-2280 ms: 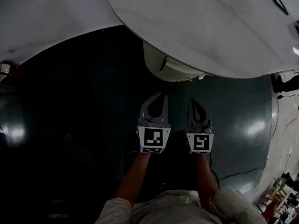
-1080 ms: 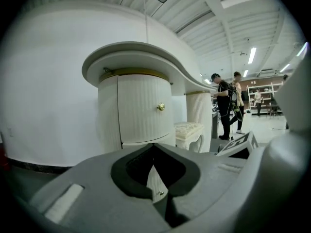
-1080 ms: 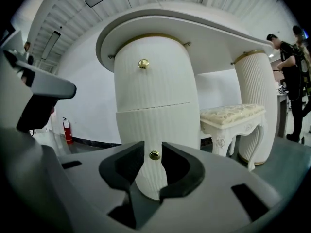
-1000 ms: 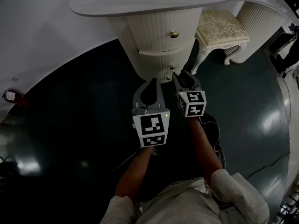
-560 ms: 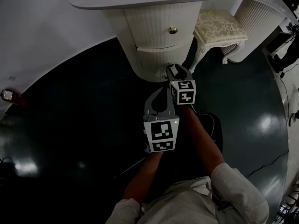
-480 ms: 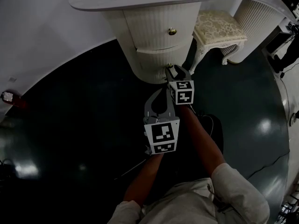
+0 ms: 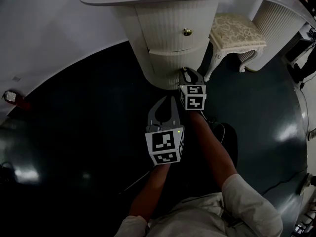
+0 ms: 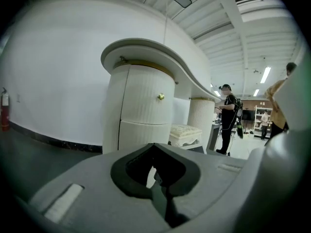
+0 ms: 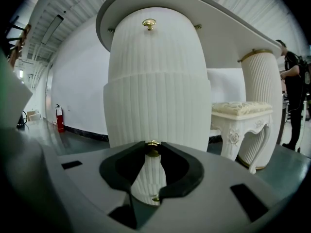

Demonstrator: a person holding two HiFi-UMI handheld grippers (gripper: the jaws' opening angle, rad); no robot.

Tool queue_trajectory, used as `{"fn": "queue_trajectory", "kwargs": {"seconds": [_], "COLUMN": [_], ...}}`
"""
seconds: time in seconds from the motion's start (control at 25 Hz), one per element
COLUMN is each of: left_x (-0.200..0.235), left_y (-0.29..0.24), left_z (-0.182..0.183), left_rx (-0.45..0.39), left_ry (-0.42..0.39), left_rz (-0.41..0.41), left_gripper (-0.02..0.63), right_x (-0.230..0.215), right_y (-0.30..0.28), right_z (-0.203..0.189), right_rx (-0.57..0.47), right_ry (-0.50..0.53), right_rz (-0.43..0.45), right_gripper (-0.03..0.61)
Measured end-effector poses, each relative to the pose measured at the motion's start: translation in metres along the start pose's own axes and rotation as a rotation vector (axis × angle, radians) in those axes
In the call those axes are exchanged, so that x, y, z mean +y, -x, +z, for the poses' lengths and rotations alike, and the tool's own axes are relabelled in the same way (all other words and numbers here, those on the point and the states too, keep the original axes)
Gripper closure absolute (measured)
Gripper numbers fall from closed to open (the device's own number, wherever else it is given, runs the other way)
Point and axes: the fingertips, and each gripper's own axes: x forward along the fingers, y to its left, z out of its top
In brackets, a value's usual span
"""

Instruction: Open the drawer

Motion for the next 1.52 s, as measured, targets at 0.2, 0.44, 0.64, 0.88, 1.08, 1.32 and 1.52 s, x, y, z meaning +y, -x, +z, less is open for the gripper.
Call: {"fn": "queue_trajectory", "kwargs": {"seconds": [0.2,0.44,0.64,0.88,1.08,1.32,1.52], "left_x": [0.002,0.005,0.005,0.007,0.009,0.012,0.016], "left_y": [-0.002,-0.003,-0.010,-0.011,-0.008,-0.012,-0.013], "left_z": [0.003,0.000,-0.006,-0.002,-0.008,-0.010,-0.010], "left_rx": [-0.006,-0.003,0.017,0.000,0.019,0.023,0.026], "left_ry": [0.027,-0.036,-0.074,-0.093,-0.082,-0.078,-0.052], "left_rz": [-0.029,-0.035,-0.031,-0.017,-0.021,-0.016,-0.011], "left_gripper": [0.604,0.604,0.604,0.604,0.604,0.604,0.604], "right_x": [-0.001,0.003,0.002,0.001,0.002,0.002,0.004], "right_y": [0.000,0.007,0.016,0.024,0.033,0.041,0.049], "right_z": [0.003,-0.001,-0.003,-0.004,-0.008,-0.011,-0.014], "right_rx": [-0.018,-0.015,-0.023,-0.050,-0.060,-0.074,-0.075], "right_ry": [-0.010,0.007,-0.004,-0.024,-0.026,-0.036,-0.040], "right_rz": [-0.003,0.011,-0.002,-0.009,-0.017,-0.018,-0.016], "right_gripper": [0.469,0.469,0.469,0.469,0.468,0.468,0.468]}}
